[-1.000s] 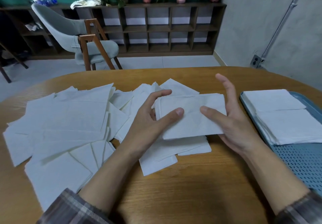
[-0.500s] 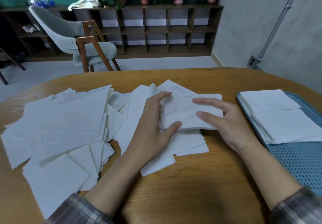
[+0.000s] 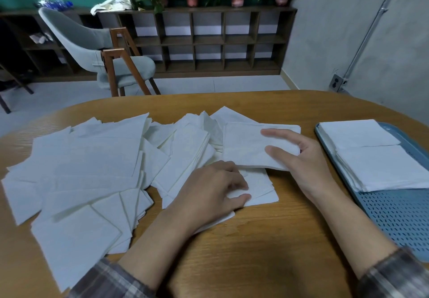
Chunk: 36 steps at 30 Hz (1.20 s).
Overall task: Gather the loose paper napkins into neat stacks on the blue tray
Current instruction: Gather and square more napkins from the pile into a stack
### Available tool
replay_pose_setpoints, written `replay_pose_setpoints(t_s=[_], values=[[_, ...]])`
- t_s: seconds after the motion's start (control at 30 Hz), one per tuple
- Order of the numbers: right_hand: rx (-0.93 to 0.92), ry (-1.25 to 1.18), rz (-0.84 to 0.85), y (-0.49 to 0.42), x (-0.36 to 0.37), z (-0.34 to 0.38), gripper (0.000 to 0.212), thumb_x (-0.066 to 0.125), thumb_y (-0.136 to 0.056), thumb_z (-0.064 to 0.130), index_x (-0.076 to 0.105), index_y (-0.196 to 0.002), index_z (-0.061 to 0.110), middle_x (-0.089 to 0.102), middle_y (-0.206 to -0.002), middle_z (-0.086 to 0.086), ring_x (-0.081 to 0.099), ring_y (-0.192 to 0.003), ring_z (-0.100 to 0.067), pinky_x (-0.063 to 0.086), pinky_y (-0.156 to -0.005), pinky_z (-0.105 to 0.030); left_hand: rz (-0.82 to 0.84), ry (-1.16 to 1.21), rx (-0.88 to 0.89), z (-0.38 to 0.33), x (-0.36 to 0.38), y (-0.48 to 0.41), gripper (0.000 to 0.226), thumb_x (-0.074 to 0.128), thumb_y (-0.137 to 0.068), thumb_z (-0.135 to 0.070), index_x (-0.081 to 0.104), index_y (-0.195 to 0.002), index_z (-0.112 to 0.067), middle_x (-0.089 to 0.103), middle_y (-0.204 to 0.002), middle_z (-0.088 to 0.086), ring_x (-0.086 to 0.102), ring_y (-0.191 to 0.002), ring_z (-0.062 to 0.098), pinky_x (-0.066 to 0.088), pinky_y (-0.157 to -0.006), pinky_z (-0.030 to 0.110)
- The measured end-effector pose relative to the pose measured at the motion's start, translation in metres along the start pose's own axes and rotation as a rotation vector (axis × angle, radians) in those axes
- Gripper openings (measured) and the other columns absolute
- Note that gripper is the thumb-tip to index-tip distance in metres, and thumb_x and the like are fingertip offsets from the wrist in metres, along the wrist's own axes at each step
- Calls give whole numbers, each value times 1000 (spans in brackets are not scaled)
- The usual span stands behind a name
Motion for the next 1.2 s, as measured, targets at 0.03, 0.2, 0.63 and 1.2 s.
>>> replay_pose_setpoints(t_s=[0.03, 0.2, 0.63, 1.2], values=[[-3, -3, 3, 0, 0, 0, 32, 74, -94, 6, 79, -117, 28, 74, -121, 24, 59, -124, 9, 41, -105, -16, 0, 0, 0, 0, 0, 0, 22, 73, -92, -49, 80, -107, -35, 67, -107, -19, 58, -100, 0, 52, -81, 30], [-20, -18, 46, 0, 2, 1, 36, 66, -97, 0, 78, -118, 26, 74, -124, 22, 58, -127, 7, 42, -103, -12, -36, 11, 38, -3, 0, 1, 14, 72, -94, -38, 83, -99, -32, 69, -101, -17, 61, -96, 4, 55, -77, 36], [-4, -220, 143, 0, 8, 2, 33, 63, -94, 44, 81, -112, 23, 75, -129, 4, 61, -132, -12, 36, -121, -50, -303, 532, -72, -2, -39, 4, 6, 70, -101, -20, 75, -100, -22, 74, -89, -14, 71, -91, 8, 50, -78, 19], [33, -136, 356, 17, 33, 18, 59, 75, -93, 27, 54, -144, 49, 68, -132, 12, 66, -122, -14, 55, -99, -35, -497, 632, -243, 12, -52, 7, 27, 90, -83, -24, 80, -106, -31, 76, -89, -11, 72, -94, 8, 53, -85, 16]])
Point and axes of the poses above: each hand's wrist, its own y-axis away from the middle knuckle, its own x-axis out of the palm, z = x × y, the point moved 6 cm from there along -y, towards the middle knuckle
